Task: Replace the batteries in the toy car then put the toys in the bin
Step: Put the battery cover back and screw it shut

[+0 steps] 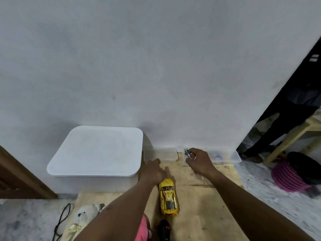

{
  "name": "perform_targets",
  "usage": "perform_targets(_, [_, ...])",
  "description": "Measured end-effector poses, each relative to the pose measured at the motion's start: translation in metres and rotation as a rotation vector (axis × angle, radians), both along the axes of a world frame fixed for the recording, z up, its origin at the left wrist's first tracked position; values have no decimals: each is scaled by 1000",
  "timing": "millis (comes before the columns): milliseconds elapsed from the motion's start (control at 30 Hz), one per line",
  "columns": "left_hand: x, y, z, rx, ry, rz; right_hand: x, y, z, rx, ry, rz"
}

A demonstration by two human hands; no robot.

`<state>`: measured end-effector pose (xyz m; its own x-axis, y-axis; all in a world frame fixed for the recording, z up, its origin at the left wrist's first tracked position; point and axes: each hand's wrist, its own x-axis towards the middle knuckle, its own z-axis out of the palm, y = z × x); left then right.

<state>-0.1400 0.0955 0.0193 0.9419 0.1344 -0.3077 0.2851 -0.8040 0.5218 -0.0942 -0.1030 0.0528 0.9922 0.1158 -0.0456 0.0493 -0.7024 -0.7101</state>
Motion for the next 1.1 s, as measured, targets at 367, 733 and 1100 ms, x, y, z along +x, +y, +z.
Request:
perform_targets(367, [55, -7, -2, 324, 60, -164, 58, 19, -29, -665, 43, 380])
perform_targets(733, [96, 5, -56, 538, 44, -219, 118, 38, -101, -863, -202, 710])
perform_targets(1100, [116, 9, -77, 528, 57, -164, 121, 46, -118, -1009, -340, 818])
